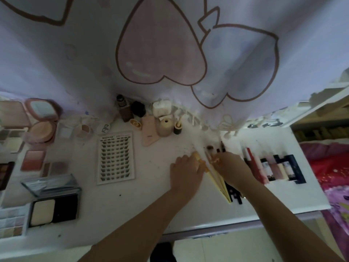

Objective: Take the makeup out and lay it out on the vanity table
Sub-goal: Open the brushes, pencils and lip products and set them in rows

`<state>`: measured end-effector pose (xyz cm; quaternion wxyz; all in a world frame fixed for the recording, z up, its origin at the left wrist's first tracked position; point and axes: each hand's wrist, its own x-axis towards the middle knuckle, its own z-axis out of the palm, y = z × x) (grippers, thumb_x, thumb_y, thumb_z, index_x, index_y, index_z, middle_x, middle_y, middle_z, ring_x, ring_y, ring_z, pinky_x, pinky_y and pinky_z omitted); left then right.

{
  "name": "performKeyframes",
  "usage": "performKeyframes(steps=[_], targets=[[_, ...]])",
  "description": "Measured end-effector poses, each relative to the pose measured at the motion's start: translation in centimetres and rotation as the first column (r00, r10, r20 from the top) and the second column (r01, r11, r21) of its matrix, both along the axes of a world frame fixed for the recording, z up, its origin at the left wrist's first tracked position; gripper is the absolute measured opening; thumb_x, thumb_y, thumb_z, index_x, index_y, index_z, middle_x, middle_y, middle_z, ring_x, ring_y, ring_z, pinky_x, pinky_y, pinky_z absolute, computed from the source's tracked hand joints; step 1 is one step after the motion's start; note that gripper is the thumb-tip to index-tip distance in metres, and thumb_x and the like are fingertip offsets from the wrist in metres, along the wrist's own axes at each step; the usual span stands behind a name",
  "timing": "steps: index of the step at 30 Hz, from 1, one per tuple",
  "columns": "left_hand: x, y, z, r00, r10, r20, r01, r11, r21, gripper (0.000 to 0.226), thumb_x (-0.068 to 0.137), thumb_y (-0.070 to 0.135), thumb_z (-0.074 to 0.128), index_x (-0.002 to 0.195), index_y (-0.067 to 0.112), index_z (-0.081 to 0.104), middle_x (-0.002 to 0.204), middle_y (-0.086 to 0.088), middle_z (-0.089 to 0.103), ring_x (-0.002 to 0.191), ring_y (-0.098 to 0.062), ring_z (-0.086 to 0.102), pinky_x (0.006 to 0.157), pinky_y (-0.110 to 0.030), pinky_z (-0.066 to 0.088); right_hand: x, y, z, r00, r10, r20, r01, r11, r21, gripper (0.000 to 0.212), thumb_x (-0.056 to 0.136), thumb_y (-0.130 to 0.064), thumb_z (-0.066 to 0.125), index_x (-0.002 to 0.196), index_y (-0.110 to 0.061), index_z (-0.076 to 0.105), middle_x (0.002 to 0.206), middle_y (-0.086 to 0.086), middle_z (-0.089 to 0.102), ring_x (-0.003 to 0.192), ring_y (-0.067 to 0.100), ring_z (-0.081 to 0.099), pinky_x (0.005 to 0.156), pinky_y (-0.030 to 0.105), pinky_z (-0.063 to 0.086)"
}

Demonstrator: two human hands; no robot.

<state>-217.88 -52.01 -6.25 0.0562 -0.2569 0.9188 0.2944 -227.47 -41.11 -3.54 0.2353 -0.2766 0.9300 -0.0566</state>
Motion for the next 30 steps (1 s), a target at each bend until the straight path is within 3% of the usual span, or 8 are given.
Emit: performKeyframes(steps=[3,6,9,12,16,20,27,30], targets=[[-1.6,1.7,0.0,0.994,0.064,0.093,-0.054,0.992,-0.112,0.036,0.096,0.044,0.037,0.121,0.02,0.047,0.118,-0.006,0.052,0.111,-0.025,0.045,0.089,-0.039,0.032,0.6,-0.2,-1.4,0.99,-0.016,-0.143,0.01,0.999,-0.044,0.026,0.094,-0.027,0.041,0.111,-0.019,0.06,0.102,0.003,0.067,0.086,0.02,0.063,0.072,0.028,0.046],[-2.2,2.3,0.1,0.985,0.092,0.144,-0.073,0.988,-0.138,0.032,0.095,0.04,0.039,0.118,0.02,0.048,0.118,-0.007,0.051,0.11,-0.027,0.043,0.089,-0.04,0.031,0.7,-0.5,-1.9,0.978,-0.017,-0.206,0.019,1.0,0.009,0.033,0.095,-0.027,0.041,0.125,-0.016,0.052,0.103,0.005,0.065,0.088,0.025,0.064,0.076,0.033,0.051],[-1.5,1.7,0.3,0.973,0.095,0.211,-0.056,0.981,-0.184,0.034,0.094,0.038,0.04,0.113,0.015,0.056,0.118,-0.007,0.05,0.111,-0.025,0.042,0.092,-0.039,0.031,0.6,-1.2,-2.2,0.976,-0.009,-0.218,0.022,0.998,0.059,0.029,0.097,-0.03,0.039,0.114,-0.014,0.056,0.097,0.003,0.066,0.085,0.023,0.065,0.07,0.032,0.049],[0.2,0.4,0.5,0.972,0.044,0.229,0.011,0.972,-0.233,0.037,0.094,0.039,0.039,0.114,0.014,0.057,0.118,-0.005,0.051,0.111,-0.024,0.043,0.094,-0.039,0.031,0.8,-1.8,-2.2,0.983,-0.019,-0.183,0.037,0.995,0.095,0.033,0.097,-0.038,0.039,0.105,-0.014,0.06,0.092,0.0,0.065,0.08,0.019,0.063,0.062,0.028,0.039],[3.1,-2.1,1.0,0.978,-0.019,0.205,0.079,0.955,-0.287,0.036,0.095,0.037,0.036,0.118,0.014,0.053,0.116,-0.006,0.051,0.109,-0.024,0.043,0.092,-0.039,0.032,2.3,-2.3,-1.6,0.989,-0.082,-0.119,0.093,0.992,0.087,0.033,0.094,-0.036,0.044,0.111,-0.01,0.056,0.095,0.002,0.063,0.085,0.02,0.062,0.068,0.029,0.045],[5.1,-4.0,1.3,0.977,-0.044,0.208,0.113,0.936,-0.332,0.036,0.096,0.035,0.036,0.115,0.013,0.056,0.115,-0.006,0.053,0.109,-0.024,0.044,0.09,-0.037,0.03,4.0,-3.9,-0.9,0.994,-0.036,-0.106,0.053,0.986,0.16,0.011,0.093,-0.023,0.044,0.093,-0.016,0.052,0.1,0.001,0.061,0.086,0.021,0.06,0.06,0.027,0.039],[7.3,-8.4,2.5,0.984,0.04,0.172,0.039,0.9,-0.435,0.04,0.094,0.041,0.039,0.111,0.013,0.062,0.116,-0.005,0.053,0.113,-0.023,0.043,0.097,-0.037,0.029,6.5,-9.8,1.0,0.964,-0.128,0.233,0.144,0.988,-0.057,0.018,0.088,-0.033,0.054,0.085,-0.015,0.056,0.084,0.0,0.058,0.083,0.019,0.058,0.07,0.028,0.045],[8.4,-9.1,1.9,0.984,0.054,0.171,0.025,0.903,-0.429,0.04,0.093,0.041,0.04,0.114,0.014,0.061,0.119,-0.005,0.051,0.116,-0.024,0.041,0.097,-0.036,0.028,8.1,-11.7,0.2,0.978,-0.102,0.183,0.109,0.993,-0.033,0.02,0.089,-0.035,0.051,0.09,-0.016,0.056,0.086,0.0,0.056,0.082,0.019,0.057,0.069,0.028,0.043]])
